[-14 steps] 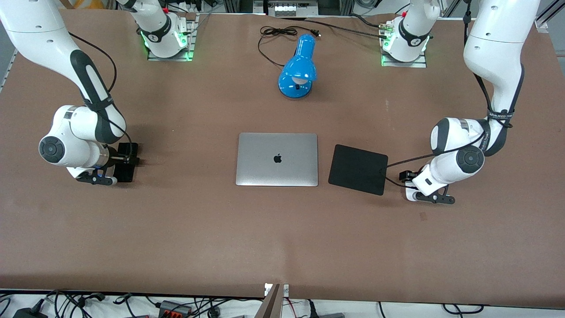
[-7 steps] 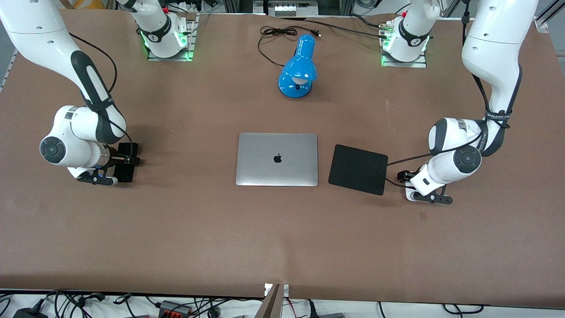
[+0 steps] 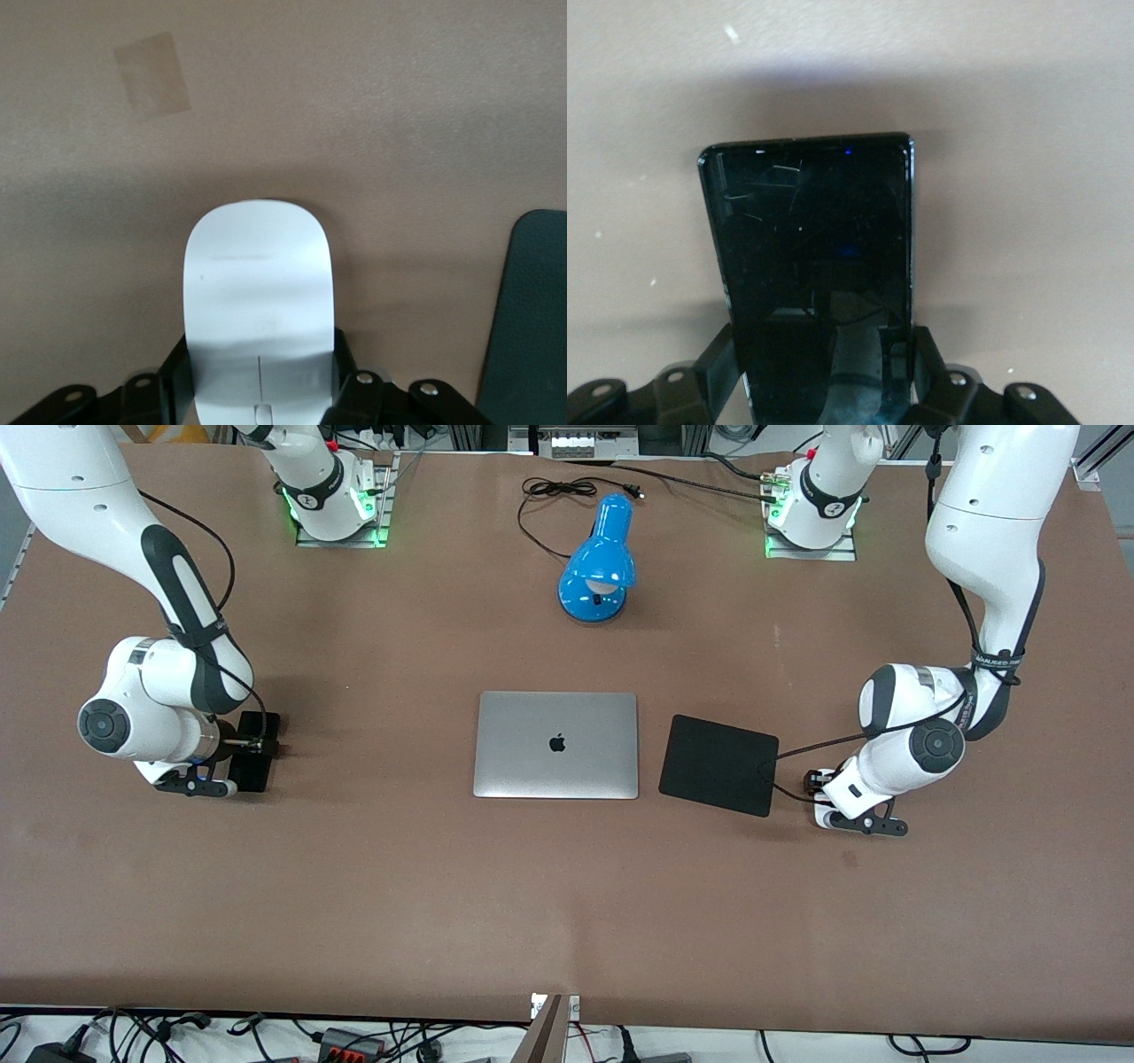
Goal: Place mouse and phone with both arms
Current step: 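Carry the phone toward the laptop while the left gripper moves mouse onto pad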
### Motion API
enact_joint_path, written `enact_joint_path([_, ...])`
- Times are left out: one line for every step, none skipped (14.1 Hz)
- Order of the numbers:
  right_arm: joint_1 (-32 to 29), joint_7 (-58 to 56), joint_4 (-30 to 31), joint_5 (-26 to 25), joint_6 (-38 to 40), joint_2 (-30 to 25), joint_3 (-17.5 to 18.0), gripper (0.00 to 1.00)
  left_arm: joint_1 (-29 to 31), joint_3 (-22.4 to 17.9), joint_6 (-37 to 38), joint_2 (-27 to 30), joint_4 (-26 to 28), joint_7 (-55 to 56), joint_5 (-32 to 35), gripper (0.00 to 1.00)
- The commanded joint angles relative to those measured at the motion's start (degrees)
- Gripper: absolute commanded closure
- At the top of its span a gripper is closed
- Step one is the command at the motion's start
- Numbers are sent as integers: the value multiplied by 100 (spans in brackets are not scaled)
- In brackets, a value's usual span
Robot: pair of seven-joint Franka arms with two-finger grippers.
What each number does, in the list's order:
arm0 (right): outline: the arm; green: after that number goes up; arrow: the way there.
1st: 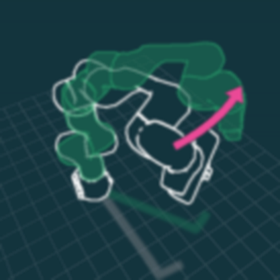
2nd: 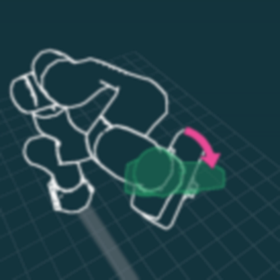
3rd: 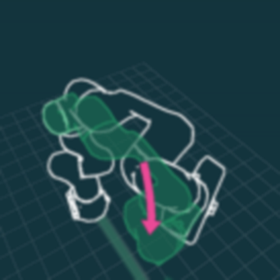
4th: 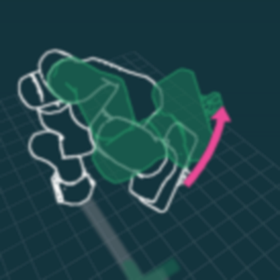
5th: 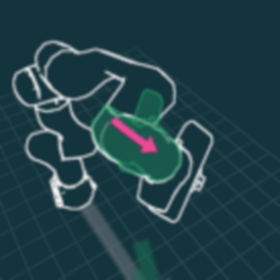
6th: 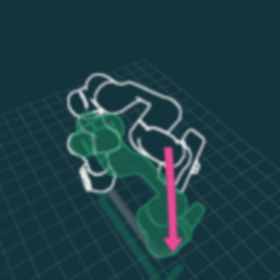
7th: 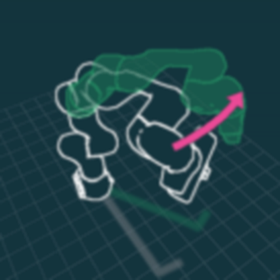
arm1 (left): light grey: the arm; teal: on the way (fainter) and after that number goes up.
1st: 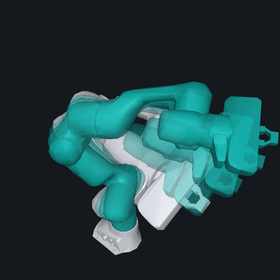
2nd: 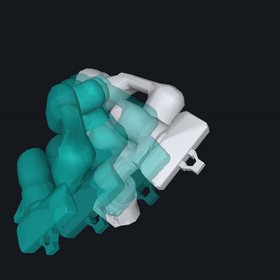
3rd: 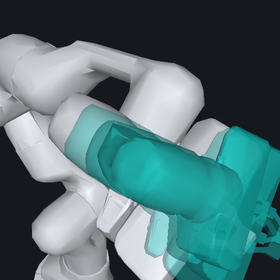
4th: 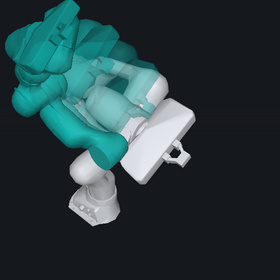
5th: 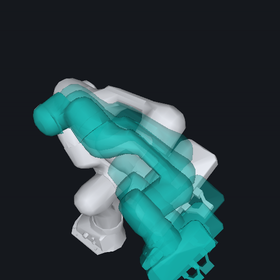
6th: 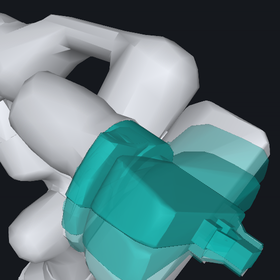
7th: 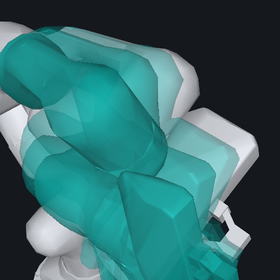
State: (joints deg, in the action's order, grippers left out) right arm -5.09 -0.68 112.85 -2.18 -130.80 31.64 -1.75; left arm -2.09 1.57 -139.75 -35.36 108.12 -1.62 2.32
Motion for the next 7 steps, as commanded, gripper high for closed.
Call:
enact_joint_path([-1, -47, -270, 69, 668, -316, 437, 71, -194, 62, 1021, 99, -491, 12, 76, 64])
enact_joint_path([17, -29, -402, 69, 783, -316, 561, 71, -308, 115, 1750, 108, -886, 100, 67, 64])
enact_joint_path([34, 32, -499, 77, 793, -290, 754, 71, -475, 228, 2384, 108, -1168, 335, 50, 64])
enact_joint_path([78, 311, -544, 78, 767, -264, 938, 71, -668, 273, 2556, 108, -1214, 773, 50, 64])
enact_joint_path([157, 619, -570, 69, 741, -238, 1105, 71, -896, 273, 2540, 108, -1206, 1186, 58, 64])
enact_joint_path([314, 1005, -571, 69, 697, -237, 1220, 71, -1124, 282, 2392, 56, -1180, 1425, 58, 64])
enact_joint_path([525, 1330, -571, 77, 635, -229, 1247, 71, -1266, 274, 2060, 3, -1049, 1506, 76, 64])
